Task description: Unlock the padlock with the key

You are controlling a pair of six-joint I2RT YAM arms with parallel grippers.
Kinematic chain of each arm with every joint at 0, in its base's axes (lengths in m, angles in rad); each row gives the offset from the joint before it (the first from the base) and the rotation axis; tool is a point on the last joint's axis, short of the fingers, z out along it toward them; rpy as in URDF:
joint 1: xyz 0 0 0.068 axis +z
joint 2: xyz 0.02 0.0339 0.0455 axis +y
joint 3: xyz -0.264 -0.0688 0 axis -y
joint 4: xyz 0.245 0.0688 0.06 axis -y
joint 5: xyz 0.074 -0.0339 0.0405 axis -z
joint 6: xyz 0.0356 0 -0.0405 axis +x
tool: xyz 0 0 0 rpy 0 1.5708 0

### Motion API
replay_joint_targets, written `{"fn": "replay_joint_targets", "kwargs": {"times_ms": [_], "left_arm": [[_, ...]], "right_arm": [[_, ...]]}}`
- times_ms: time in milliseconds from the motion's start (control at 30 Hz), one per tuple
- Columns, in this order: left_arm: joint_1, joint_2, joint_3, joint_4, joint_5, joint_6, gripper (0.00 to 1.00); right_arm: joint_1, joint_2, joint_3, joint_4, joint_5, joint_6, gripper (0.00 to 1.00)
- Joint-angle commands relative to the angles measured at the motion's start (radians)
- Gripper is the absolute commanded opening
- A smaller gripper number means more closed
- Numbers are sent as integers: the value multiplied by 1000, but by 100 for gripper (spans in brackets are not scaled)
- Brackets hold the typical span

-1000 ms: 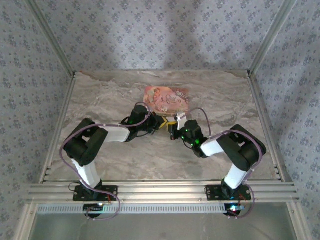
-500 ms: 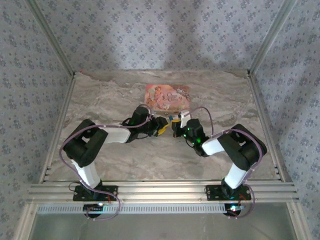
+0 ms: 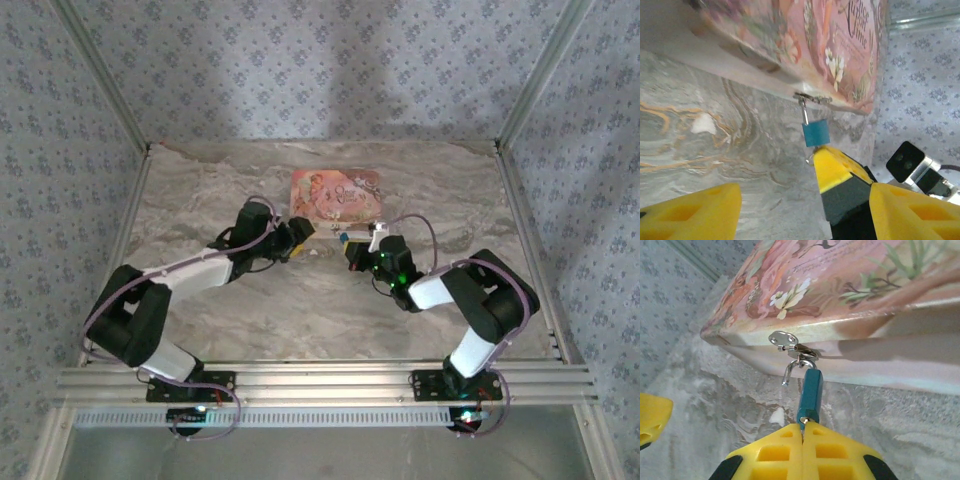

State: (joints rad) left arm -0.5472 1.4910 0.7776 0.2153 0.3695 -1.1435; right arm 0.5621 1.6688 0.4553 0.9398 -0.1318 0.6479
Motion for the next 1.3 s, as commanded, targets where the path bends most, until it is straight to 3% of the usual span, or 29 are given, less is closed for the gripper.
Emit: {"fn": "replay_joint_targets", "kwargs": {"times_ms": [0,300,533,767,1133,1267], "left_arm": [[22,-43,8,-129,-51,98,71],[151,38,111,-174,27,214,75],[174,195,309,-270,77,330,75],[175,365,452,-349,54,363,71],[174,410,443,-366,18,375,63],[174,407,424,-363,17,372,63]], "right_arm": [[-8,-16,-24,-53,-38,192,0],[-10,-3,-27,-78,-56,351,0],[-11,24,-28,-56,-63,372,0],[-12,34,-30,-57,-65,367,0],[-14,35,-35,-67,-63,357,0],[-15,20,-44,-80,-57,346,10]]}}
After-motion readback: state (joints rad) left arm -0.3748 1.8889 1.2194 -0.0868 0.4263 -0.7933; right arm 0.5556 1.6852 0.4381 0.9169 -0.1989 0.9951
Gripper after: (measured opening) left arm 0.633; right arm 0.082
